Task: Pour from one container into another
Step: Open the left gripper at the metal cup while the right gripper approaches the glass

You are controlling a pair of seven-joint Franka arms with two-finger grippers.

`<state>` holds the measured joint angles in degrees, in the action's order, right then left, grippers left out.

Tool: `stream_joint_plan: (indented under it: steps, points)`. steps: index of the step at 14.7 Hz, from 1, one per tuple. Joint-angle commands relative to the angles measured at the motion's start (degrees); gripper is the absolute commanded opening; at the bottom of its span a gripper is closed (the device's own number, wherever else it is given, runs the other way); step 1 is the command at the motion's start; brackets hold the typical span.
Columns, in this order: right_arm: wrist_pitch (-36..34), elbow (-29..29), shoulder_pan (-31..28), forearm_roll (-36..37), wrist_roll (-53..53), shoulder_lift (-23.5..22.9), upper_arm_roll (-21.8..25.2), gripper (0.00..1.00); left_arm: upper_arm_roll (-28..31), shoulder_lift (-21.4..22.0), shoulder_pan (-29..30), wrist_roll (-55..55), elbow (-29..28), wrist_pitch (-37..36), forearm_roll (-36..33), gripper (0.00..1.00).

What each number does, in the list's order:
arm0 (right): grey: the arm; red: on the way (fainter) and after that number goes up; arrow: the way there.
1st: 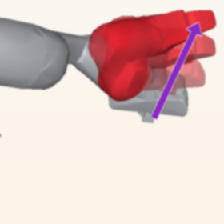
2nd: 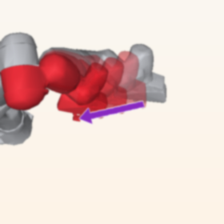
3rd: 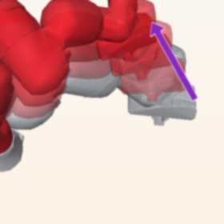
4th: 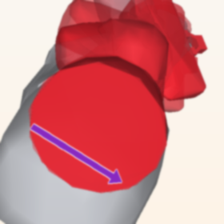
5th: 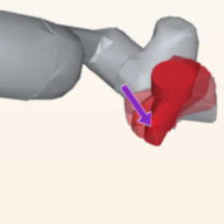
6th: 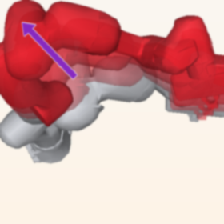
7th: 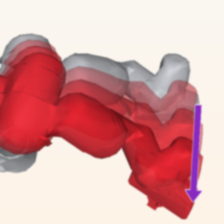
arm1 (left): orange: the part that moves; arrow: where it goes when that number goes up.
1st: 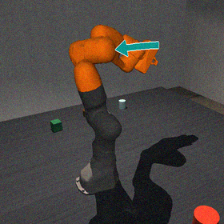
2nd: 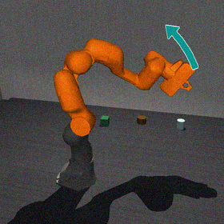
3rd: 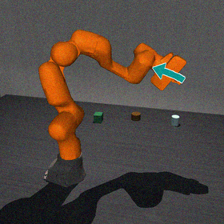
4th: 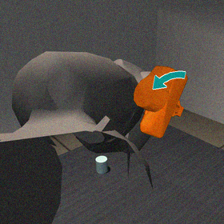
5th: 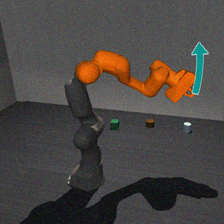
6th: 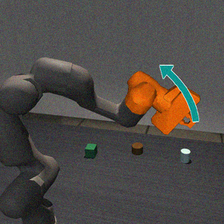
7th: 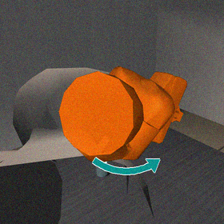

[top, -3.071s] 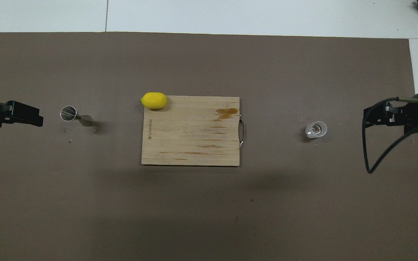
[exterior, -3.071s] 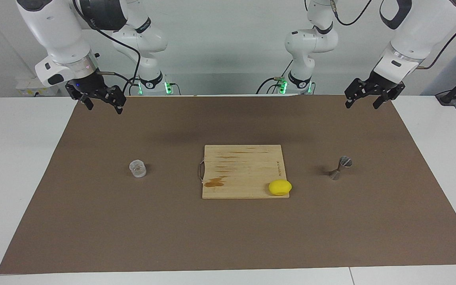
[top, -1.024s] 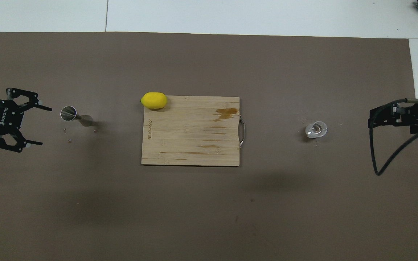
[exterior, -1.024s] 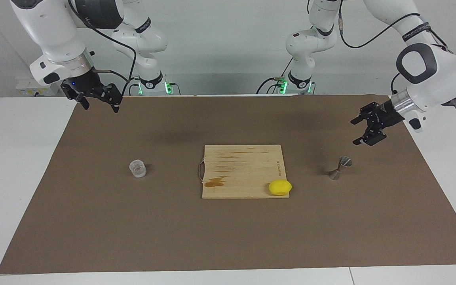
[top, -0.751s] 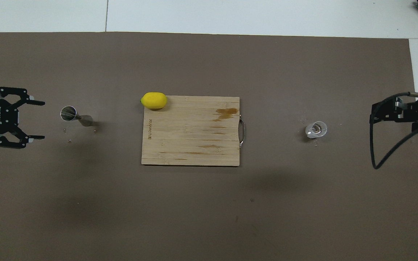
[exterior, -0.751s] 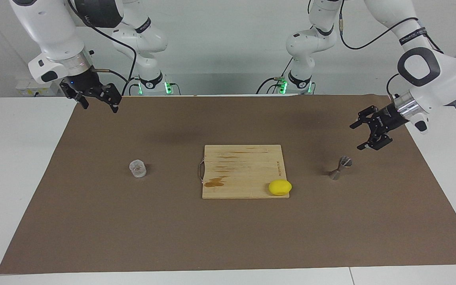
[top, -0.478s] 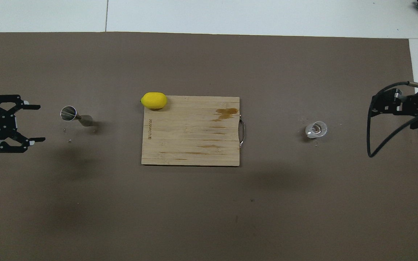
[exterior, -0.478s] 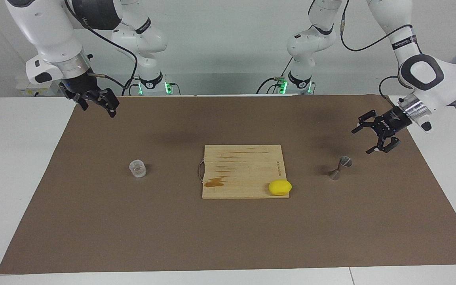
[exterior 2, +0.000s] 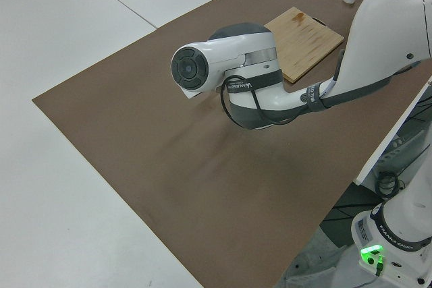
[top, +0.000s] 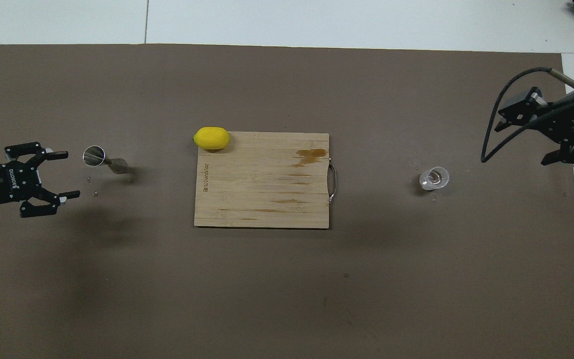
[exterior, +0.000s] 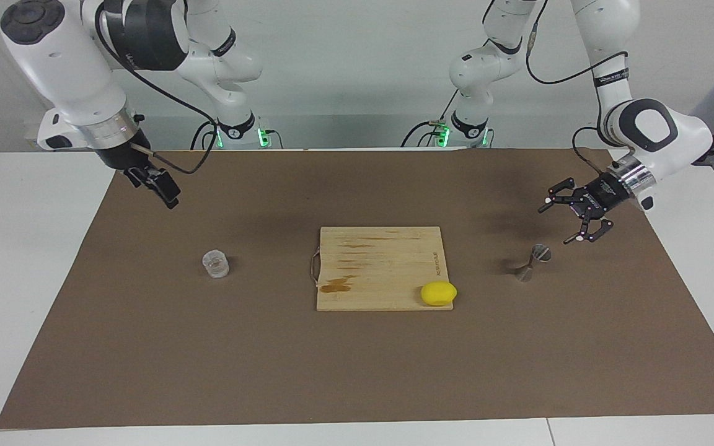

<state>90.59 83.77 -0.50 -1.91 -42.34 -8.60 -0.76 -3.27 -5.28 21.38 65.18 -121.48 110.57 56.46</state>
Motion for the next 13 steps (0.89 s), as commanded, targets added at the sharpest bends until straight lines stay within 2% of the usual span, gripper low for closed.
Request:
stream_joint_plan:
  steps: [1, 5, 8, 10, 13]
  points:
    - [-0.15, -5.97, -1.09, -2.3, -6.76, -5.45, -0.3, 1.0, -0.16, 0.44, -0.37, 0.21, -0.96, 1.06, 1.28, 1.0]
    - [0.2, -8.79, -1.96, -8.36, -17.21, -11.42, 0.23, 1.0, -0.25, -0.7, -1.07, 0.12, 0.54, 3.78, -0.21, 1.0]
    - [1.69, -8.8, -1.96, -8.72, -25.85, -14.07, 0.05, 1.0, -0.34, -0.7, -1.25, -1.45, 0.98, 0.27, -3.18, 1.0]
    - [3.17, -8.71, -2.84, -13.09, -27.69, -15.22, 0.23, 1.0, -0.34, -0.7, -1.6, -5.4, 0.89, -0.26, -3.99, 1.0]
    - [7.74, -2.84, -4.42, -16.09, -28.76, -14.44, 0.23, 1.0, -0.34, -1.05, -1.69, -9.27, 0.36, -0.44, -3.91, 1.0]
